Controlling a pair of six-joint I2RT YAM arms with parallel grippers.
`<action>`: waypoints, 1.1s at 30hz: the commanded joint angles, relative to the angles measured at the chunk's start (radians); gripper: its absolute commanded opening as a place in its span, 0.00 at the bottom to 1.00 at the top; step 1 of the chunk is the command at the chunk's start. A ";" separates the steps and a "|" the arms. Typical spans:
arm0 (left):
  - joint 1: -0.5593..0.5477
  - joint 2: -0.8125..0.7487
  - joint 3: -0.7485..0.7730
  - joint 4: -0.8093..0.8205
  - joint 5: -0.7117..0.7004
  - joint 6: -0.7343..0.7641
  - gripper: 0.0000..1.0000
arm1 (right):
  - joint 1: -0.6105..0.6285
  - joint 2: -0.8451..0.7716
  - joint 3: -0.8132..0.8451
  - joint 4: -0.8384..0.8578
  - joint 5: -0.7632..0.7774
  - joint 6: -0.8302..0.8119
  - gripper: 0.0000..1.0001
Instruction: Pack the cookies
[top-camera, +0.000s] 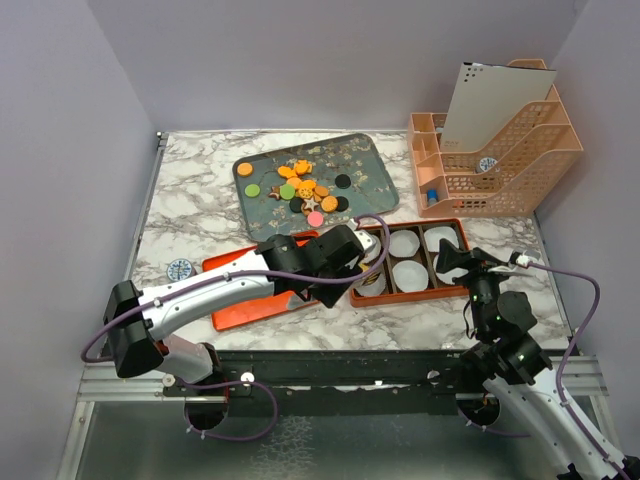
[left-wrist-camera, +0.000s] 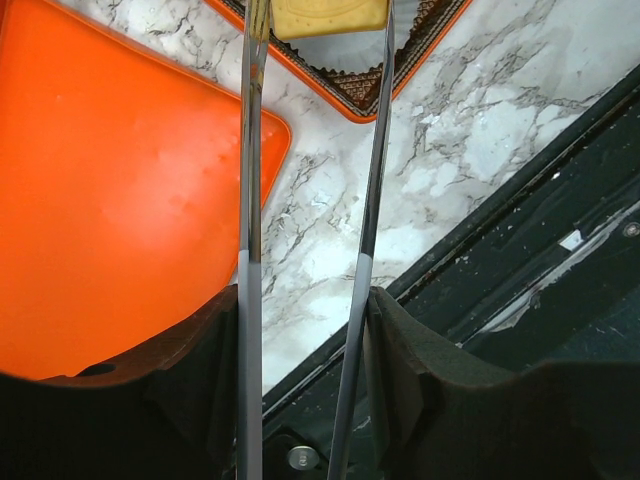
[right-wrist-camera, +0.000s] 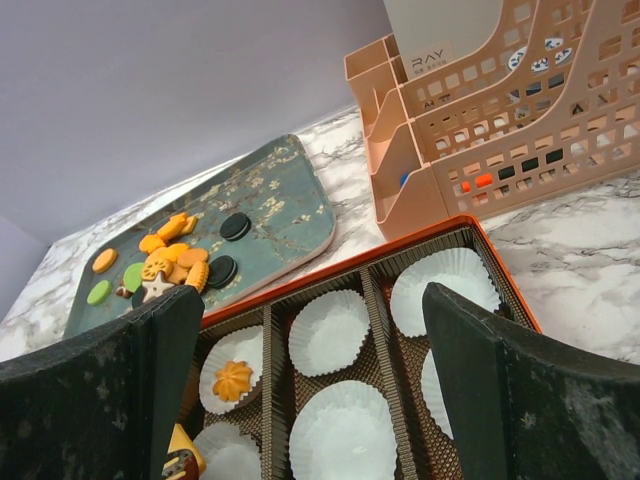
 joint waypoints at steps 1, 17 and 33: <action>-0.011 0.024 0.023 0.020 -0.032 0.011 0.33 | -0.002 0.007 -0.003 0.002 0.012 0.004 1.00; -0.014 0.081 0.004 0.053 -0.028 0.036 0.41 | -0.002 0.011 -0.003 0.005 0.012 0.002 1.00; -0.014 0.101 -0.012 0.077 -0.064 0.043 0.62 | -0.002 0.012 -0.003 0.005 0.011 0.002 1.00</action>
